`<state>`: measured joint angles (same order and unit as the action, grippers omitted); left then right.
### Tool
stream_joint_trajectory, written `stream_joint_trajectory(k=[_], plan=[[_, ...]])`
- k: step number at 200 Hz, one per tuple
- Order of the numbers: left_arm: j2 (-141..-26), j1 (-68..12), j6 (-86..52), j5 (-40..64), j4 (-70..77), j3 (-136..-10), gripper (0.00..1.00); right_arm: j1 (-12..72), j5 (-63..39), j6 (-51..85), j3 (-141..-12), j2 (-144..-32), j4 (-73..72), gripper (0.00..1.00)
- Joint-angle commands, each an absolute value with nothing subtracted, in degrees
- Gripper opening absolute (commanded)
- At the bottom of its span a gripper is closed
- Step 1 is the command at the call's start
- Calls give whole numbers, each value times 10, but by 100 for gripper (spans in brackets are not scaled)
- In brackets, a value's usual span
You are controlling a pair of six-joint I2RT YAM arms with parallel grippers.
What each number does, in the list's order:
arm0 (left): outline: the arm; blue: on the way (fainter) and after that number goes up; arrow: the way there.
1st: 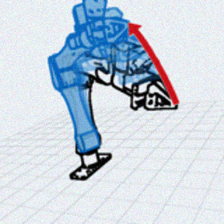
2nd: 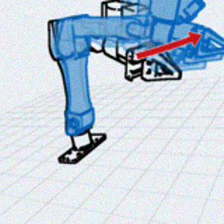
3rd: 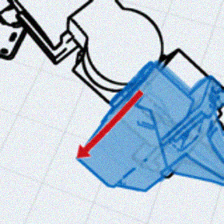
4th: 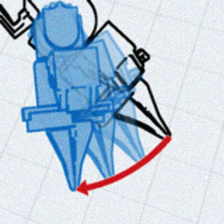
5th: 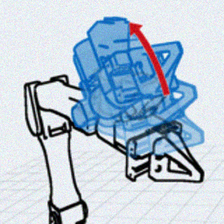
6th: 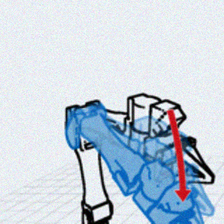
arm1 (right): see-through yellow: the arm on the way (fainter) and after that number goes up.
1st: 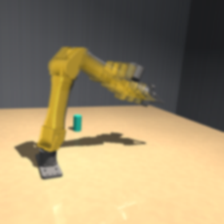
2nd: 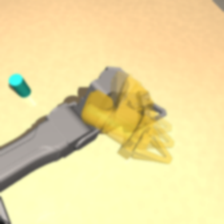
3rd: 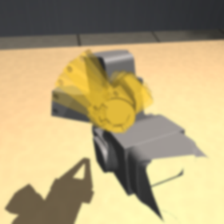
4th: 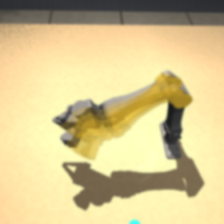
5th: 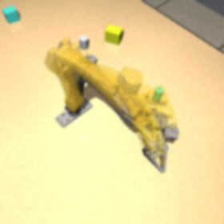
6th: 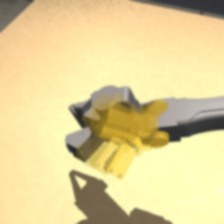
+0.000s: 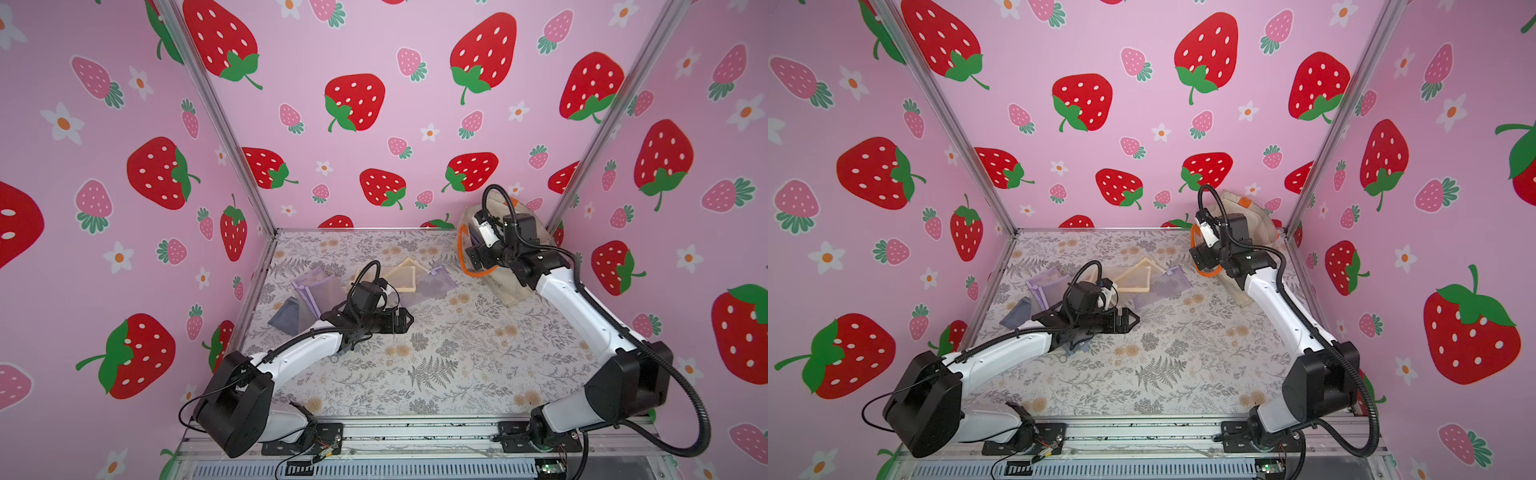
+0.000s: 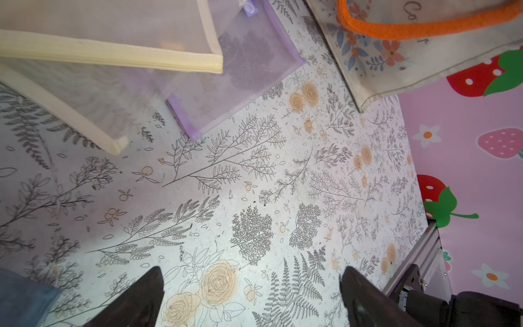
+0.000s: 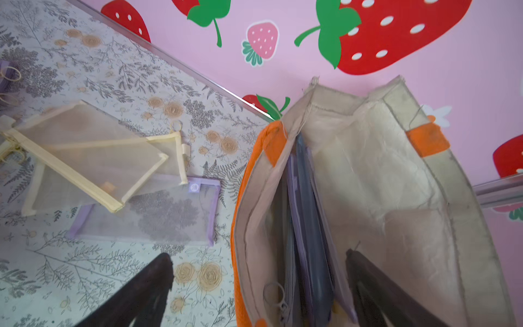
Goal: Put the pencil pouch into the canvas bag
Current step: Place the pencil pouch in the canvas bag, then move the pencil pouches to the center of the board.
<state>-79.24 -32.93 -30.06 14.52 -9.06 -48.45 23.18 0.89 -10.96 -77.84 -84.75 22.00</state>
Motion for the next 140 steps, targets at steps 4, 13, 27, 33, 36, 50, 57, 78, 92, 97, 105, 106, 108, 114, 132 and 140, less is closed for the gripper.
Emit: stream_joint_trajectory(k=[4, 13, 27, 33, 36, 50, 57, 78, 92, 97, 105, 106, 108, 114, 132, 140], plan=[[-824, -309, -259, 115, -154, -570, 99, 251, 17, -73, -727, -803, 246, 100], [-842, -298, -257, 111, -159, -595, 99, 261, 10, -65, -705, -787, 241, 99], [-877, -280, -255, 99, -167, -634, 99, 280, -1, -51, -671, -764, 229, 99], [-891, -273, -254, 95, -167, -650, 99, 288, -4, -45, -659, -756, 224, 99], [-899, -271, -253, 94, -166, -657, 99, 292, -5, -42, -654, -753, 223, 99], [-942, -258, -248, 93, -165, -694, 99, 310, -21, -27, -635, -742, 214, 99], [-966, -254, -243, 85, -172, -716, 99, 320, -28, -22, -626, -738, 210, 99], [-1031, -239, -232, 64, -187, -776, 100, 348, -51, -1, -610, -736, 195, 99], [-1073, -230, -226, 54, -188, -812, 98, 362, -70, 15, -596, -737, 176, 99], [-1088, -228, -223, 48, -195, -829, 97, 366, -74, 19, -590, -737, 168, 99], [-1118, -226, -218, 41, -204, -856, 96, 369, -80, 28, -584, -740, 159, 99], [-1121, -226, -218, 41, -206, -860, 96, 369, -81, 29, -584, -740, 158, 99], [-1129, -225, -217, 40, -209, -867, 96, 369, -82, 31, -583, -741, 157, 99], [-1149, -224, -216, 39, -215, -886, 96, 371, -89, 35, -581, -743, 154, 99], [-1201, -222, -215, 44, -233, -934, 94, 378, -103, 39, -577, -745, 145, 99], [-1216, -223, -218, 45, -235, -943, 94, 380, -102, 39, -575, -744, 143, 99]])
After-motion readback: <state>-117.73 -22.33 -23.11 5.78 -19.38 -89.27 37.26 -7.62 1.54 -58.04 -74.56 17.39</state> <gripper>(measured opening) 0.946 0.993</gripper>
